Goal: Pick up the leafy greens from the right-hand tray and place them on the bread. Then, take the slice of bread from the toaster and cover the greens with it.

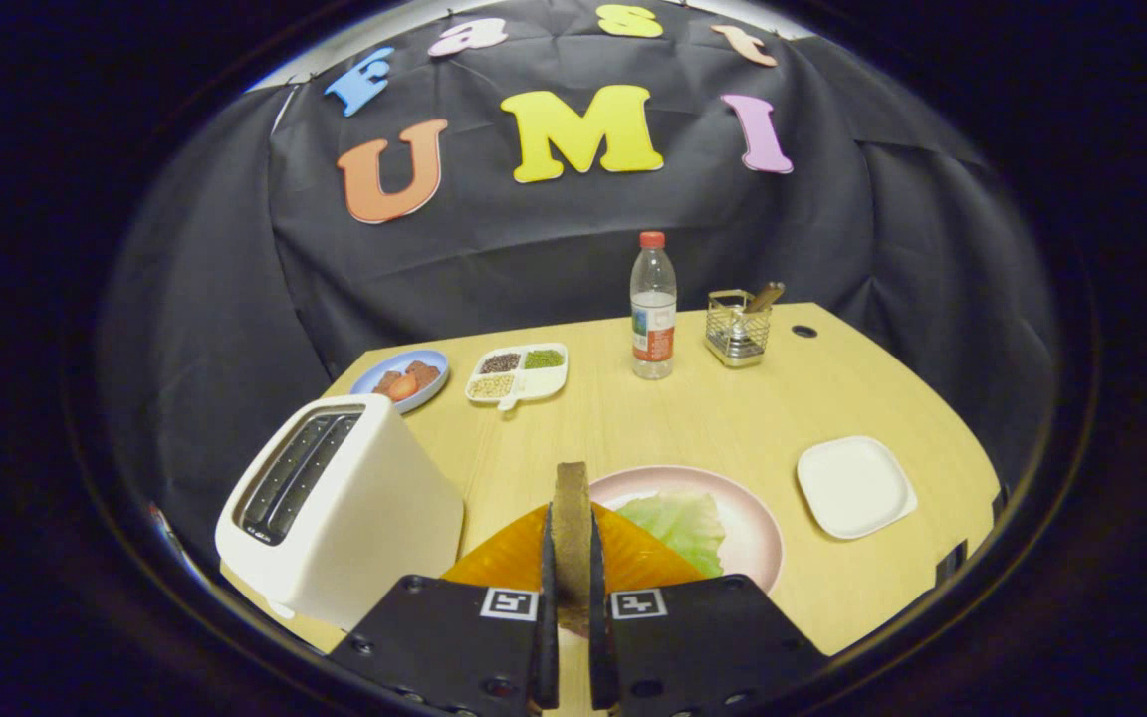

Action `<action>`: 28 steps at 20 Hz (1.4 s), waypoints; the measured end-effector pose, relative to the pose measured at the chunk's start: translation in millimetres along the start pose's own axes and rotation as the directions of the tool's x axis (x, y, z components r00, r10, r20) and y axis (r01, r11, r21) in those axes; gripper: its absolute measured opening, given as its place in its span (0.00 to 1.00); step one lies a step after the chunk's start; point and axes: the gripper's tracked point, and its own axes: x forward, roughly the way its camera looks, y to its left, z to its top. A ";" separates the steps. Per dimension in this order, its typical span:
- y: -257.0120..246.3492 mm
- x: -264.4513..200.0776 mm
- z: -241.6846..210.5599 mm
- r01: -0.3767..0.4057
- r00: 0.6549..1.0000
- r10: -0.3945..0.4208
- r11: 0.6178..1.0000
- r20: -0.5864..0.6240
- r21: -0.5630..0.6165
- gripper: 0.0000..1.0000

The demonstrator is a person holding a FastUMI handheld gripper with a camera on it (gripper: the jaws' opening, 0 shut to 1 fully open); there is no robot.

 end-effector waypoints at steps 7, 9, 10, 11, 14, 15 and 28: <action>-46.4 17.1 -9.6 0.008 0.999 -0.008 1.000 0.036 -0.020 0.13; -59.3 24.0 -15.6 0.019 0.999 -0.018 0.999 0.036 -0.033 0.13; -64.4 27.2 -19.7 0.022 0.999 -0.021 0.999 0.028 -0.036 0.13; -68.4 30.9 -23.7 0.015 1.000 -0.014 0.999 0.021 -0.038 0.14; -78.9 34.4 -27.8 -0.001 1.000 0.002 0.999 0.029 -0.043 0.15; -83.1 37.2 -31.3 -0.001 1.000 0.002 0.999 0.024 -0.040 0.19; -104.9 21.5 -20.8 0.054 0.992 -0.047 0.997 0.120 -0.061 0.72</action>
